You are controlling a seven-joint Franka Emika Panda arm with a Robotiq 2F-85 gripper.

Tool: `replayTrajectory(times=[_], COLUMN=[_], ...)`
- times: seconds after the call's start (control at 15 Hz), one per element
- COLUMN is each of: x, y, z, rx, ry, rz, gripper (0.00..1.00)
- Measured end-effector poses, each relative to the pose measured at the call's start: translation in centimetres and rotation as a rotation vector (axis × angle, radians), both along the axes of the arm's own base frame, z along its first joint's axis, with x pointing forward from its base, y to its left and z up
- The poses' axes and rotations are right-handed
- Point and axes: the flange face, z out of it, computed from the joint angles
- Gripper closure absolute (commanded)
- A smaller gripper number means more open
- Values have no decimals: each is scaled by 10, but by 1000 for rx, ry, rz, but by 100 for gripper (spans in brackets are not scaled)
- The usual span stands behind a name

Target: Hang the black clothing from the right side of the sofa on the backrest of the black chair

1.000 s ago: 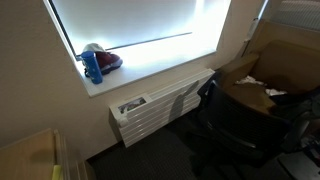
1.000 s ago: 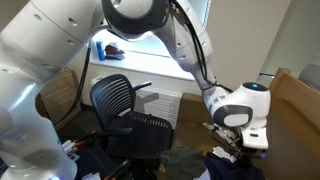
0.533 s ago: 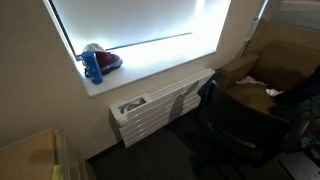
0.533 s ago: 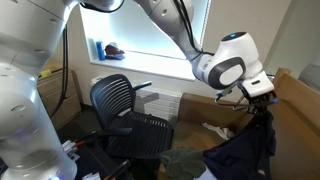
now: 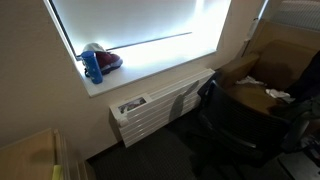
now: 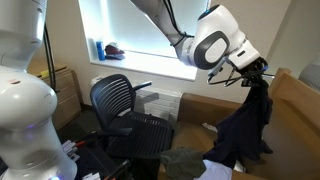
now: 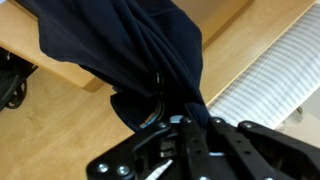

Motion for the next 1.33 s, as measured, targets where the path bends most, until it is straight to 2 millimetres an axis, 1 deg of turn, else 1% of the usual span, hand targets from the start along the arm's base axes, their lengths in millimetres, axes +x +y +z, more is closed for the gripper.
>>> replayTrajectory(times=[0.13, 0.2, 0.27, 0.33, 0.4, 0.47, 0.53, 0.6, 0.73, 0.87, 1.0, 1.07, 1.13, 1.2, 1.27, 1.33], x=[0, 2, 11, 25, 42, 60, 77, 93, 119, 136, 150, 156, 161, 163, 161, 157], y=[-1, -3, -3, 4, 18, 39, 65, 93, 156, 224, 293, 325, 351, 369, 378, 378], z=[-2, 3, 15, 32, 49, 63, 73, 79, 83, 85, 93, 103, 118, 140, 165, 185], rx=[-6, -37, -83, -135, -186, -232, -274, -309, -343, -352, -347, -340, -324, -313, -303, -298], ry=[6, 2, 2, 0, -2, -3, -2, -1, -5, -28, -66, -93, -121, -146, -171, -190], rz=[-3, 0, 12, 33, 62, 100, 144, 193, 305, 416, 527, 581, 631, 684, 720, 738], gripper=[98, 98, 98, 98, 98, 98, 98, 98, 98, 98, 98, 98, 92, 92, 92, 92])
